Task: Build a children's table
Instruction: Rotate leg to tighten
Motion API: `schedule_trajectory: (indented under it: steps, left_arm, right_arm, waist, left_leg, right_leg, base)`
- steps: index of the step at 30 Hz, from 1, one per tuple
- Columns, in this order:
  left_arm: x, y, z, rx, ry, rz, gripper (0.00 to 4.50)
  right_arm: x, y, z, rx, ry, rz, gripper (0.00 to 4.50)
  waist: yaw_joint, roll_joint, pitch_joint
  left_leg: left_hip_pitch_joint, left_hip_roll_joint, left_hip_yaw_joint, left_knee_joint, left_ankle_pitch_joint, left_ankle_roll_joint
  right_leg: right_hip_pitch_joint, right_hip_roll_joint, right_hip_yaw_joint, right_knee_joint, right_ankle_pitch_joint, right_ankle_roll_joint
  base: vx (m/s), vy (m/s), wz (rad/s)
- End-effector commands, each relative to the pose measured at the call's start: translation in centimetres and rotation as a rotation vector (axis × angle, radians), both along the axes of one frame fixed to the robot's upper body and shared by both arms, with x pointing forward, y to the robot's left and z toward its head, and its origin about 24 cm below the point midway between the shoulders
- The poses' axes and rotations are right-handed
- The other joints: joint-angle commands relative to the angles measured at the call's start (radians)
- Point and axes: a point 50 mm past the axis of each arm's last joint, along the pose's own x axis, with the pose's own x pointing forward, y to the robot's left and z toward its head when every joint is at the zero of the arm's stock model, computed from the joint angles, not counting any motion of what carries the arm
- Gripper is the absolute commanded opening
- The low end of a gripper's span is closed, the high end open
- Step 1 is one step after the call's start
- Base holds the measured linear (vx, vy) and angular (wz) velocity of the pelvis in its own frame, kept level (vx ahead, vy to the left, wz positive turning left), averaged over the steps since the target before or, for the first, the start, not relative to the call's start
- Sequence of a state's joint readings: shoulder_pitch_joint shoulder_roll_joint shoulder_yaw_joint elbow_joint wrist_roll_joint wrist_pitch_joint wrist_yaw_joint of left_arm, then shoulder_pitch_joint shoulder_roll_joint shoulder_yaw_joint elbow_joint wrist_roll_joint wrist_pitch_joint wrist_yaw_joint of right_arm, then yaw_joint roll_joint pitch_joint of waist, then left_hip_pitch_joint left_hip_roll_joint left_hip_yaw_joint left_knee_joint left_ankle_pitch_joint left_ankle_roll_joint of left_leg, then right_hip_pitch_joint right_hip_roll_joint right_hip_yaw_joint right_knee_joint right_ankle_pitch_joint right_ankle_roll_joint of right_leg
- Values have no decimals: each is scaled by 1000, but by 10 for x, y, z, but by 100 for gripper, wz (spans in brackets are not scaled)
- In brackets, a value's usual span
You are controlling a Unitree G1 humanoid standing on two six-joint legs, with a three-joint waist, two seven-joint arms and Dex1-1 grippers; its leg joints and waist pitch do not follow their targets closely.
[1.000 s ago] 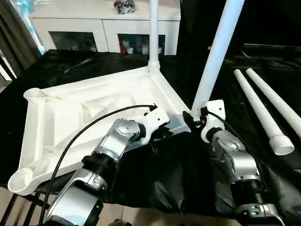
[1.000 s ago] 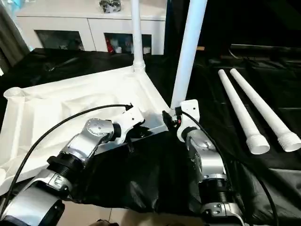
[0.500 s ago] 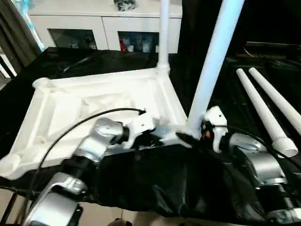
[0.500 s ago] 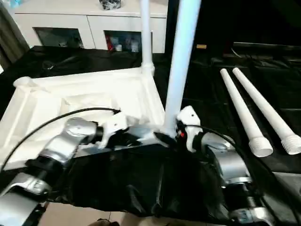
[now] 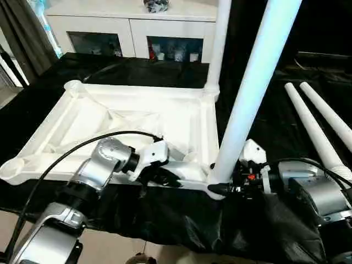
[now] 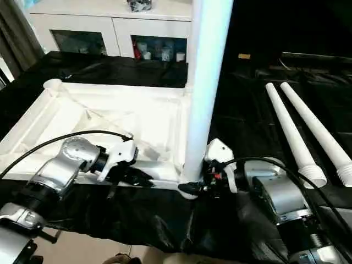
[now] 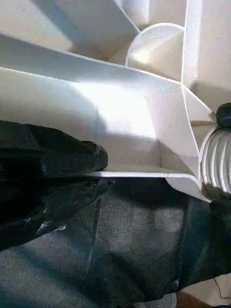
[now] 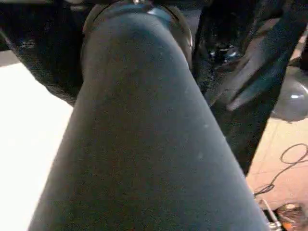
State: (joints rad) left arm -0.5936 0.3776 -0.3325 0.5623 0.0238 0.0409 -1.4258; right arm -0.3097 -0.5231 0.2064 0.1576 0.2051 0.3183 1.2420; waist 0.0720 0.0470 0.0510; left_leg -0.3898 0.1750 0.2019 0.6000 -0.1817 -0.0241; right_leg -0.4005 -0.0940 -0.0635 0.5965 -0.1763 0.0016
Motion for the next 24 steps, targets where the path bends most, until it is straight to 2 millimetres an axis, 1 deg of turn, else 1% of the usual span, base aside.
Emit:
schedule_trajectory:
  steps: [1,3,4,5,6,7,8,9,10,11,12,13,14,15,16,17,18,19,20,21,22,23,24]
  left_arm:
    - [6,-8,12,-50,-74,19,0]
    - [6,-9,12,-52,-80,31,0]
    - [8,-11,11,-55,-93,51,0]
    - [8,-12,11,-56,-94,53,0]
    - [14,-18,10,-59,-127,119,0]
    - [17,-21,9,-54,-144,154,0]
    - [20,-24,9,-47,-165,194,0]
    - [21,-27,8,-44,-173,217,0]
    - [24,-33,7,-46,-183,253,0]
    - [24,-34,7,-48,-184,259,0]
    - [25,-39,7,-54,-188,284,0]
    - [27,-47,8,-62,-202,314,0]
    - [27,-48,8,-63,-203,316,0]
    - [28,-54,9,-66,-218,336,0]
    - [30,-58,9,-68,-230,358,0]
    - [30,-63,10,-71,-236,372,0]
    - [33,-77,12,-88,-253,413,0]
    - [33,-80,13,-92,-256,422,0]
    - [33,-89,14,-108,-264,429,0]
    - [33,-91,14,-110,-266,430,0]
    - [32,-96,15,-121,-274,419,0]
    - [32,-97,15,-123,-275,414,0]
    - [30,-99,15,-128,-282,395,0]
  right_arm:
    - [-8,13,-5,29,35,64,278]
    - [-7,13,-6,29,32,46,273]
    - [-4,13,-8,31,26,-4,272]
    - [-4,13,-8,31,26,-9,272]
    - [3,16,-13,29,-16,-137,272]
    - [7,17,-15,29,-36,-198,272]
    - [13,19,-17,23,-64,-279,272]
    - [17,19,-19,16,-78,-337,271]
    - [23,21,-21,18,-91,-433,271]
    - [24,21,-21,19,-92,-451,270]
    - [28,23,-23,25,-96,-520,270]
    - [34,27,-24,38,-95,-604,270]
    - [34,27,-25,39,-95,-612,270]
    - [37,30,-26,44,-95,-660,270]
    - [40,32,-26,43,-98,-703,270]
    - [42,35,-27,45,-101,-733,270]
    - [48,44,-27,59,-110,-808,270]
    - [49,46,-27,62,-114,-827,270]
    - [53,53,-24,87,-134,-864,270]
    - [53,54,-23,92,-138,-870,270]
    - [55,59,-20,120,-146,-878,304]
    - [55,59,-20,126,-147,-876,339]
    - [55,60,-17,147,-145,-861,339]
  waist:
    - [-1,-18,-69]
    - [-1,-18,-69]
    - [-1,-19,-69]
    - [-2,-20,-68]
    - [-3,-20,-68]
    - [-9,-21,-65]
    - [-12,-22,-65]
    - [-17,-23,-63]
    - [-24,-22,-61]
    - [-26,-24,-63]
    - [-27,-23,-63]
    - [-31,-21,-62]
    - [-37,-22,-62]
    - [-38,-23,-63]
    - [-40,-19,-63]
    - [-40,-20,-63]
    - [-40,-21,-64]
    - [-44,-17,-65]
    - [-41,-18,-66]
    - [-41,-18,-66]
    - [-39,-18,-66]
    - [-38,-14,-67]
    - [-39,-16,-68]
  left_leg:
    - [26,62,-24,-70,-187,69]
    - [25,62,-24,-70,-185,68]
    - [25,62,-25,-70,-187,65]
    - [25,61,-25,-71,-189,64]
    - [26,61,-25,-71,-192,61]
    - [25,59,-25,-71,-201,47]
    - [25,57,-26,-73,-213,39]
    - [28,56,-28,-75,-239,21]
    - [28,55,-29,-78,-254,8]
    - [30,54,-32,-78,-271,1]
    - [29,54,-31,-78,-270,2]
    - [31,53,-30,-77,-276,3]
    - [27,52,-31,-79,-277,2]
    - [28,52,-32,-79,-273,1]
    - [29,51,-32,-78,-274,0]
    - [29,51,-32,-78,-276,4]
    - [28,52,-31,-78,-270,3]
    - [30,51,-31,-78,-272,-5]
    - [31,50,-31,-78,-263,-1]
    - [30,49,-30,-77,-262,2]
    - [27,49,-31,-78,-254,9]
    - [27,49,-31,-77,-249,13]
    - [23,49,-31,-77,-230,24]
  right_leg:
    - [42,-61,42,-59,-176,-269]
    - [43,-62,43,-59,-180,-267]
    - [42,-62,43,-60,-191,-263]
    - [41,-61,43,-61,-198,-260]
    - [40,-62,43,-62,-205,-258]
    - [36,-62,44,-65,-227,-252]
    - [38,-62,43,-68,-249,-246]
    - [36,-61,42,-74,-300,-231]
    - [36,-62,43,-77,-330,-220]
    - [37,-63,42,-80,-355,-208]
    - [36,-62,43,-81,-355,-204]
    - [32,-61,44,-84,-352,-204]
    - [34,-60,43,-82,-354,-202]
    - [35,-60,42,-83,-354,-199]
    - [33,-59,42,-85,-352,-198]
    - [35,-59,42,-86,-350,-195]
    - [33,-59,43,-85,-342,-196]
    - [30,-57,43,-84,-333,-202]
    - [33,-57,42,-84,-319,-200]
    - [32,-59,43,-85,-313,-202]
    - [36,-59,42,-85,-301,-200]
    - [37,-59,42,-83,-289,-200]
    - [39,-58,42,-79,-254,-205]
  base:
    - [0,0,0]
    - [0,0,0]
    - [0,0,0]
    - [0,0,0]
    - [0,0,0]
    - [0,0,0]
    - [0,0,0]
    - [0,0,0]
    - [0,0,0]
    - [0,0,0]
    - [0,0,0]
    - [0,0,0]
    - [0,0,0]
    - [0,0,0]
    - [0,0,0]
    - [0,0,0]
    - [0,0,0]
    - [0,0,0]
    - [0,0,0]
    - [0,0,0]
    - [0,0,0]
    - [0,0,0]
    - [0,0,0]
